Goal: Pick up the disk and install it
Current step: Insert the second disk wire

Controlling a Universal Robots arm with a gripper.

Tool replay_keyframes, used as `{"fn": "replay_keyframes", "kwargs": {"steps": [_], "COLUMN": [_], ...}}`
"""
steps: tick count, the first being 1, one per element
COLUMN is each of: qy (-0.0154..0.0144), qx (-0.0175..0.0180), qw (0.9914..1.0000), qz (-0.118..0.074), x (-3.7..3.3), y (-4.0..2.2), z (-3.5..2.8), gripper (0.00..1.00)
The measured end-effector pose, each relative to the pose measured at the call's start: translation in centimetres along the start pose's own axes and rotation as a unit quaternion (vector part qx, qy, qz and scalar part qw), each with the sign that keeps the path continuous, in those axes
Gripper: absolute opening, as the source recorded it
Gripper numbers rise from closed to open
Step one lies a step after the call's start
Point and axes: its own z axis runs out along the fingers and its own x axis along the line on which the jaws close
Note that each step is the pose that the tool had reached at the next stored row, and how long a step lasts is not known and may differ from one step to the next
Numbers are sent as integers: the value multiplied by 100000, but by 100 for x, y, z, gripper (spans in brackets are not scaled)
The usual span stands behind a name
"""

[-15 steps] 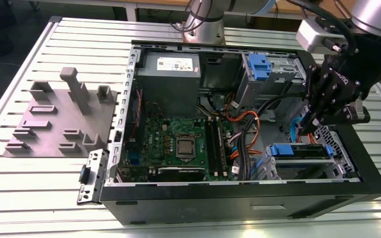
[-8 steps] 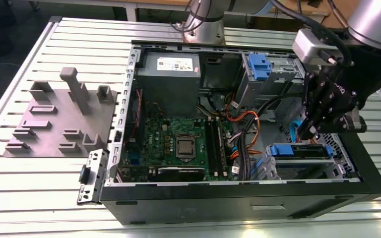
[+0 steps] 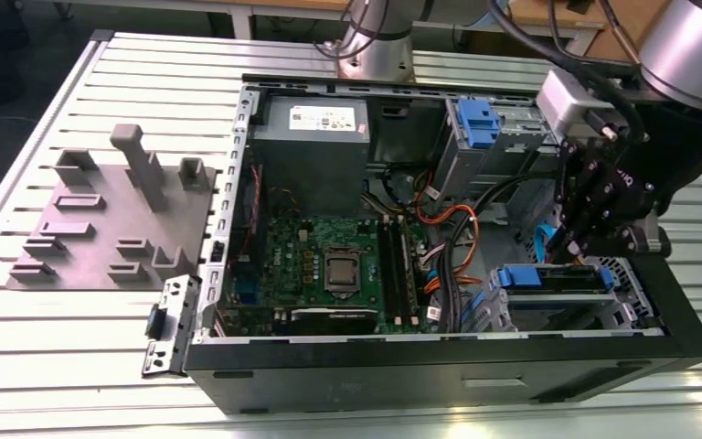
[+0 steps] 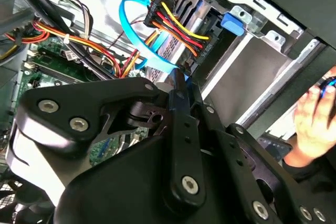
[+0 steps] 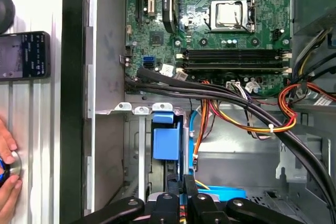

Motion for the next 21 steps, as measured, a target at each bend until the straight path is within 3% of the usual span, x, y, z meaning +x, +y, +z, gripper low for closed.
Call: {"fn": "replay_keyframes", "kwargs": {"steps": [2, 3, 21], "qy": [-1425, -1684, -1693], "qx": [-5, -6, 314], "qw": [99990, 99986, 99984], "qz": [-26, -30, 379], "x": [22, 34, 126], "y": [-1, -1, -8], "z": [4, 6, 47], "gripper": [16, 16, 16]}}
